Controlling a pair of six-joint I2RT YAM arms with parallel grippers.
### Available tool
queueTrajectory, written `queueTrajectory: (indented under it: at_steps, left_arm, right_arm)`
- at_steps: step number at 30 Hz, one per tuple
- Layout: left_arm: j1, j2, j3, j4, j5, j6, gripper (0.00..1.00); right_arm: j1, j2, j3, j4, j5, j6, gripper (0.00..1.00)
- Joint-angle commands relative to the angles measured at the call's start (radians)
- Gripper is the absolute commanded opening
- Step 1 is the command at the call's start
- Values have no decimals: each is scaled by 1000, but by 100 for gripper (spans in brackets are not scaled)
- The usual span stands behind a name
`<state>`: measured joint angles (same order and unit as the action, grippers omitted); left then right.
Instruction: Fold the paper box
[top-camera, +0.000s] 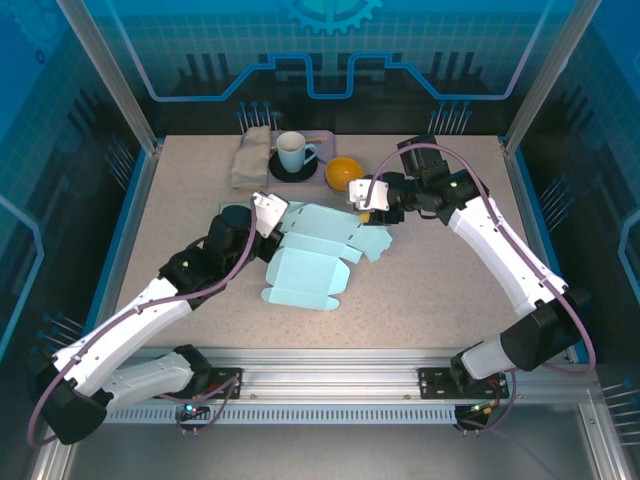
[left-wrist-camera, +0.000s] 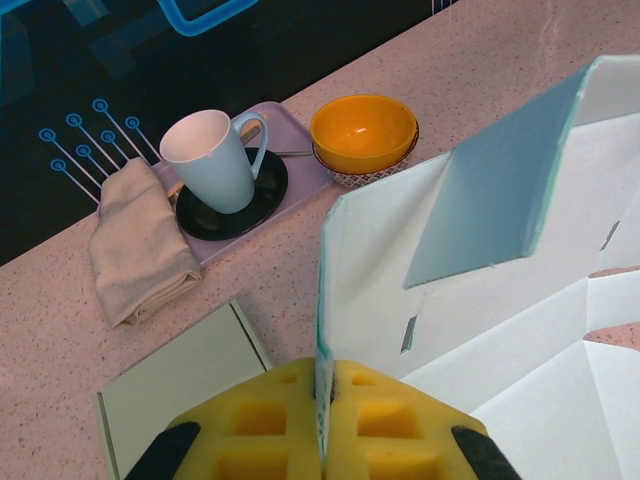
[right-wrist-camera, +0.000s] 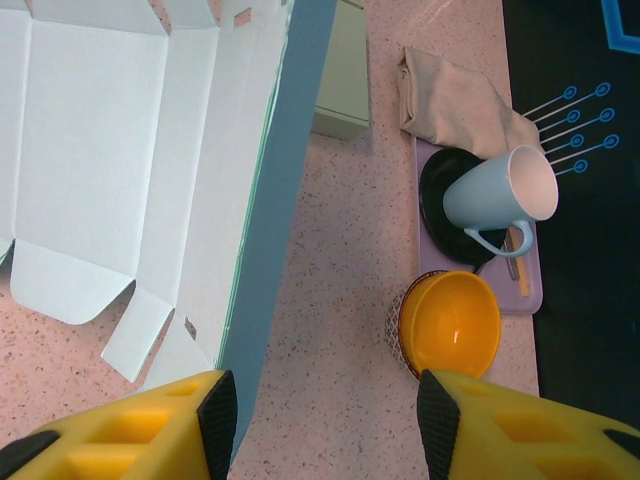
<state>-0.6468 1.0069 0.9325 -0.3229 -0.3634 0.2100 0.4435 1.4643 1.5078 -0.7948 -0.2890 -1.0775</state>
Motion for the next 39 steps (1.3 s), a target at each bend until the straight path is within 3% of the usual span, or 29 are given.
queueTrajectory:
  at_steps: [1,24,39]
  left_arm:
    - [-2,-11,-11,48,-11,-7,0]
    - [-11,-7,-13,50,9,-8,0]
    - [-20,-5,-12,47,14,-9,0]
  right_arm:
    - [22,7,40,-25,29,30,53]
    - [22,-75,27,29,66,30,54]
    - [78,-56,-72,73,-22,138,53]
